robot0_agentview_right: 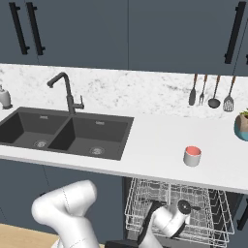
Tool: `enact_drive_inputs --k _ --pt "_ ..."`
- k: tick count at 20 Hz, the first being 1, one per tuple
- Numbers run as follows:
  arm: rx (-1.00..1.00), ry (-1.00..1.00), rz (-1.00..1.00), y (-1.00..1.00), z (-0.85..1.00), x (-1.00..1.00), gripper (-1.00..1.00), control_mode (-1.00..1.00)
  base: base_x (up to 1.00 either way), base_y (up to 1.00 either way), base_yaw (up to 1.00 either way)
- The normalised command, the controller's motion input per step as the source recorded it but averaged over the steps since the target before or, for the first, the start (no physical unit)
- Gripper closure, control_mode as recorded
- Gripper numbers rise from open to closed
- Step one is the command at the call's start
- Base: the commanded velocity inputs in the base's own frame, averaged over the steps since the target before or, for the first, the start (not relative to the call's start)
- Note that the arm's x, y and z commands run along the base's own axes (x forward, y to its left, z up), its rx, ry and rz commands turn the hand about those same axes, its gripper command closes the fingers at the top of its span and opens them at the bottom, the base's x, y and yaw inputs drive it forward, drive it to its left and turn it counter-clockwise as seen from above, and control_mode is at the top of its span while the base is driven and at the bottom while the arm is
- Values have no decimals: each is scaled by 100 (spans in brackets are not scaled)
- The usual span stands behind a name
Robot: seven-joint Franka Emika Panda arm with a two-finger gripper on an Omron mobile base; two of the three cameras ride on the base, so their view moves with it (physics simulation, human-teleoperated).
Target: Pick up the cup and bowl from the counter, place them in the dishwasher, and close the dishwasher door.
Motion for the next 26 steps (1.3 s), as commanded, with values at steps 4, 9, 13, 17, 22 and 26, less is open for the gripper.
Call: enact_drive_inputs --k 4,9,13,17,22,26 --pt "0 0 0 0 0 0 -100 -100 0 0 0" --pt "0 0 0 0 7 -4 -100 -100 0 0 0" --pt "0 0 0 0 38 0 -100 -100 0 0 0" --pt "0 0 0 0 72 -2 -100 -100 0 0 0" --pt "0 0 0 -6 84 -10 -100 -100 0 0 0" --pt "0 1 0 -21 86 -23 -100 -100 0 0 0"
